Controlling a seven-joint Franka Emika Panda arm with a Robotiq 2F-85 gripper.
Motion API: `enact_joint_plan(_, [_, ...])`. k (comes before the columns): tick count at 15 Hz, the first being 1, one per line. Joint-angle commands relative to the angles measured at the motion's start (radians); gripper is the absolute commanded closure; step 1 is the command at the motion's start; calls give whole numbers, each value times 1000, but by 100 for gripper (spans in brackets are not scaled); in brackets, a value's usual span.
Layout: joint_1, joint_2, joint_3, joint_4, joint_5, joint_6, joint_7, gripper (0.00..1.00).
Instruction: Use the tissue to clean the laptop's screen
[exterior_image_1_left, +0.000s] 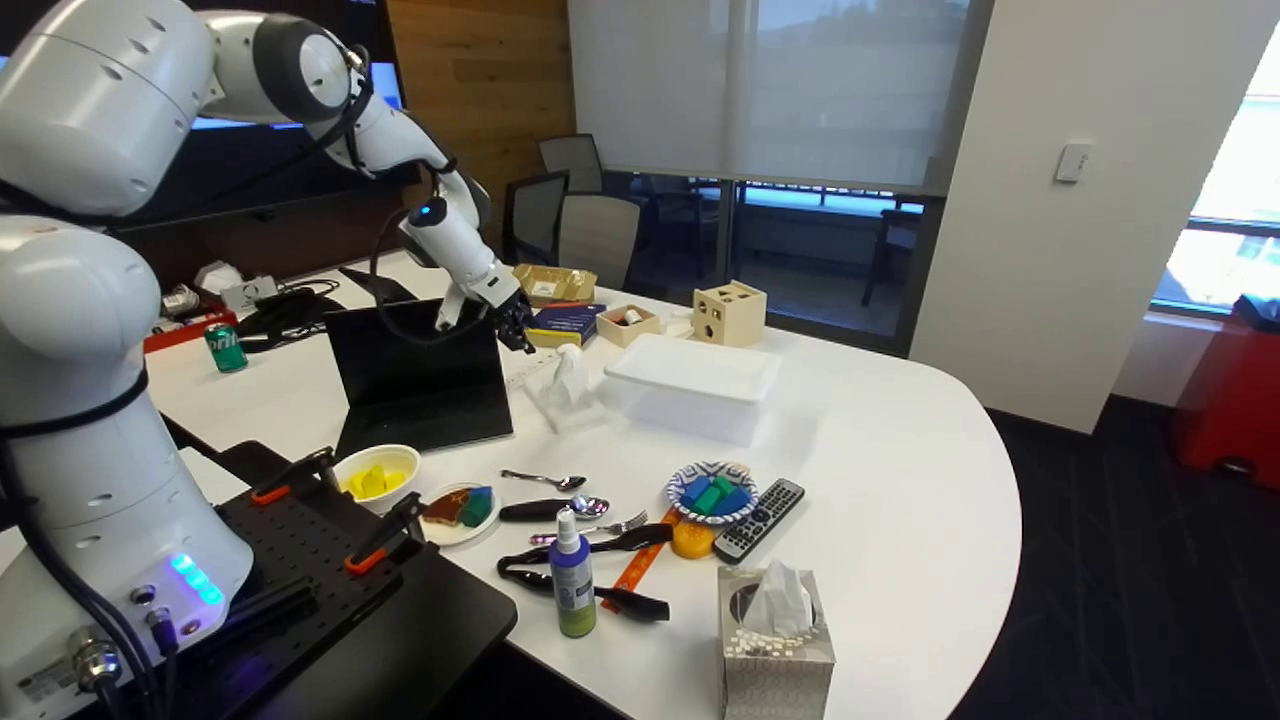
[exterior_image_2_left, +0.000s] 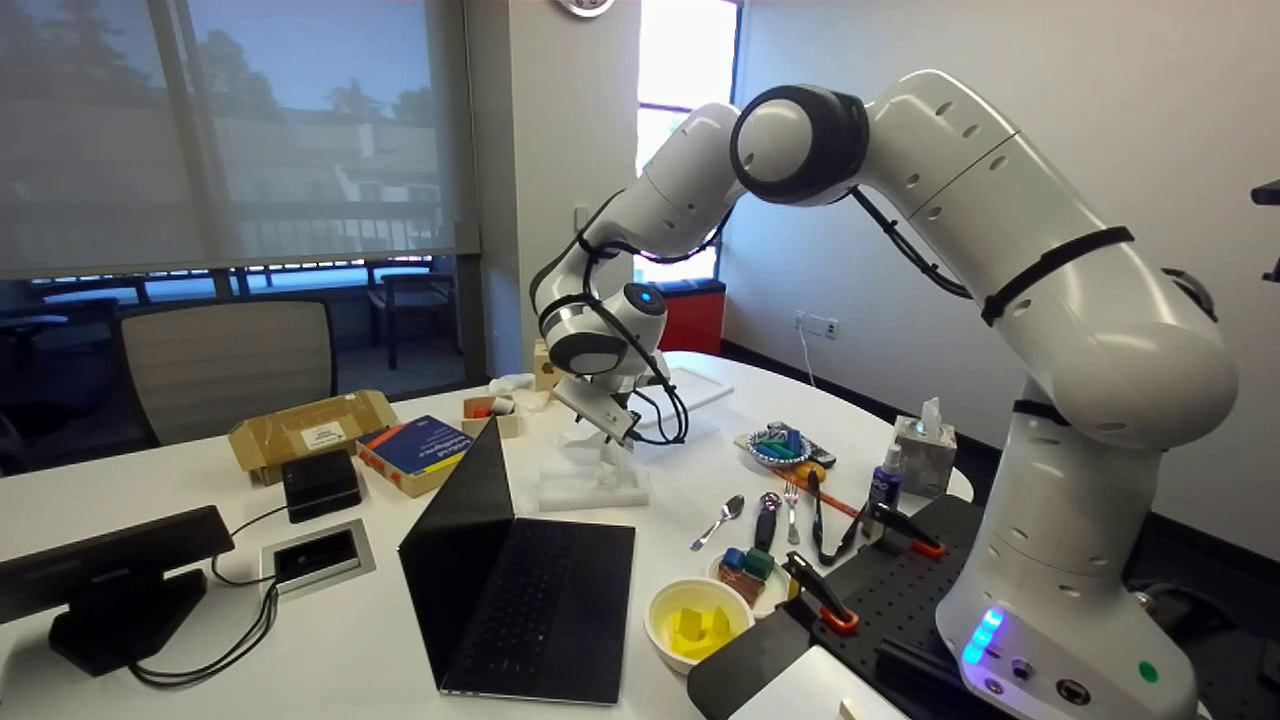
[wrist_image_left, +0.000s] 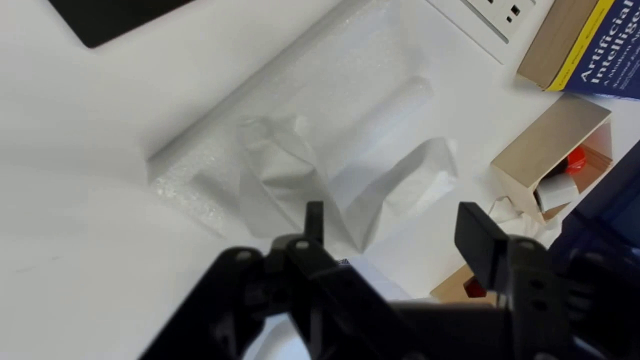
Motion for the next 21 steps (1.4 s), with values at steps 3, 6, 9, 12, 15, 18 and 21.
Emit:
enact_joint_plan(3, [188,-125,-158,-131,192,-10,-23,0])
enact_joint_plan(6, [274,-163,-175,-151,179,-14,-87,0])
enact_joint_plan(9, [315,-201,-131,-147,160,-15,-193,0])
enact_joint_plan(12, [329,-239,-88,-144,172,-15,-305,0])
enact_joint_plan(15, [320,-263,-41,-131,190,-16,-419,0])
enact_joint_plan(18, [236,-244,87,-85,195,-19,-558,0])
enact_joint_plan(21, [137,-198,235,-41,196,-23,-710,0])
